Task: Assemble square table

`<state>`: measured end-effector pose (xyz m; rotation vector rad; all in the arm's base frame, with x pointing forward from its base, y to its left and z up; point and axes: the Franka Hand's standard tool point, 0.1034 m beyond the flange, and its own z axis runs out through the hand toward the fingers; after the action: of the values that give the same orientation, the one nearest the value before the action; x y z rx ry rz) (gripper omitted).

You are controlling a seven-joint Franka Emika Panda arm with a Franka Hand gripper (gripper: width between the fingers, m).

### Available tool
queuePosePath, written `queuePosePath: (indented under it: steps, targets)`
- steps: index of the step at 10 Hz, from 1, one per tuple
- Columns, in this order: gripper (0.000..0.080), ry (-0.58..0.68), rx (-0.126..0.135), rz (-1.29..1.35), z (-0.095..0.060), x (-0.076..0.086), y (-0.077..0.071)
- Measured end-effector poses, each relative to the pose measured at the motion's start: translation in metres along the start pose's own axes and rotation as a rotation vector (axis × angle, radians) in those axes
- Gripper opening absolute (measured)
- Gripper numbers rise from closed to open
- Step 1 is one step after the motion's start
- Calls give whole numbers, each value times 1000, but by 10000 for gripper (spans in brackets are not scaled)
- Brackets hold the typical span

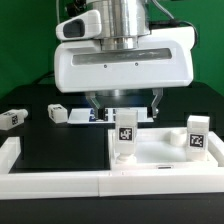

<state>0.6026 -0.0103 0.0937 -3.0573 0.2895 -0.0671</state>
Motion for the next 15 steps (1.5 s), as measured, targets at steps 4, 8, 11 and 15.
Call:
queuePosePath:
  steps: [4,8,11,15]
  targets:
    - [649,-45,-9,8,10,10,-1]
    - [386,-30,-28,23,12,11,-3]
    - [289,-28,-30,181,12,11,-3]
    - [289,17,-33,582,14,13,-4]
